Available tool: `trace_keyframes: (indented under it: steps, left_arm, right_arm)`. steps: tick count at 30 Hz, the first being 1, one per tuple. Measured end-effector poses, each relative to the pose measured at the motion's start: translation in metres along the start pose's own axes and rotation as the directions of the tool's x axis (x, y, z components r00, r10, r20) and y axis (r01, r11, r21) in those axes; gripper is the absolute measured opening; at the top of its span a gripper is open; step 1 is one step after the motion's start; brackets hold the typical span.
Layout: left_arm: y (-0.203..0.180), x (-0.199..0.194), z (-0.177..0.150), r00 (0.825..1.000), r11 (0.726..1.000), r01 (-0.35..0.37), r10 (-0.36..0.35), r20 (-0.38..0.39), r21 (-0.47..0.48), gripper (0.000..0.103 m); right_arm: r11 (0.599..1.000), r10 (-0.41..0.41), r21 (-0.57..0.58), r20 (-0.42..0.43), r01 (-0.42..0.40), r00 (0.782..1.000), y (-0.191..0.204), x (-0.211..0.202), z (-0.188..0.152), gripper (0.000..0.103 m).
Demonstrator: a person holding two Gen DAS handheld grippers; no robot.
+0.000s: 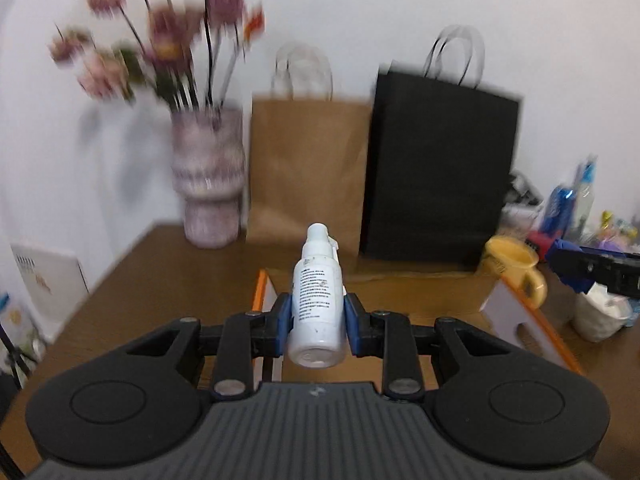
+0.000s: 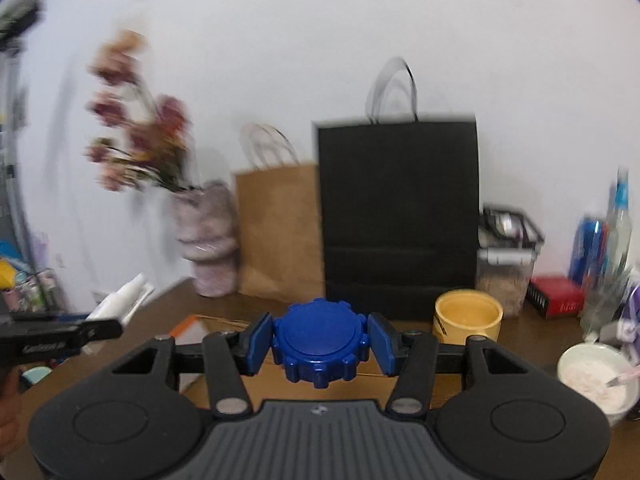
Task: Organize rigid objects
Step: 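Lower the spray bottle and blue cap into the red box and open both tools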
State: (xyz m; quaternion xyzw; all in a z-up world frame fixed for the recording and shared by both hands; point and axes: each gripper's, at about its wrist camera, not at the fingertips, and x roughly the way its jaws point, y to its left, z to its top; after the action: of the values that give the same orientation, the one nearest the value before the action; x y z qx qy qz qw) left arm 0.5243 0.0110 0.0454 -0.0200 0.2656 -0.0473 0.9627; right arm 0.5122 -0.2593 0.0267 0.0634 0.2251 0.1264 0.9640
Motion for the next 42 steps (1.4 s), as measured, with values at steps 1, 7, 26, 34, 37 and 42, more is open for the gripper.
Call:
trace_keyframes:
  steps: [1,7,26,34,37,42]
  left_arm:
    - [0.003,0.018,0.002,0.999,1.0,-0.005,0.005,-0.039,-0.005,0.028]
    - [0.014,0.116,-0.009,0.954,0.998,-0.059,0.067,-0.293,0.038,0.028]
    - [-0.001,0.067,0.011,0.972,0.985,-0.058,0.092,-0.217,0.16,0.091]
    - [-0.008,-0.039,-0.011,0.999,0.994,-0.046,0.044,0.02,0.102,0.098]
    - [-0.007,-0.08,-0.034,0.987,0.998,-0.019,0.008,0.159,0.066,0.102]
    - [-0.003,-0.14,-0.07,0.949,1.0,0.021,-0.024,0.313,0.014,0.102]
  right_arm:
    - [0.999,0.002,0.034,-0.042,-0.001,0.999,-0.009,0.023,0.003,0.052]
    - [0.993,-0.117,-0.053,-0.237,0.107,0.964,-0.024,0.122,-0.01,0.052]
    - [0.974,-0.167,-0.191,-0.242,0.122,0.956,0.004,0.095,-0.004,0.087]
    - [0.989,-0.093,-0.127,-0.096,0.081,0.991,0.025,-0.007,-0.01,0.095]
    - [0.995,-0.045,-0.09,0.009,0.046,0.999,0.032,-0.055,-0.028,0.098]
    - [0.996,-0.033,-0.073,0.165,0.046,0.986,0.04,-0.123,-0.063,0.103]
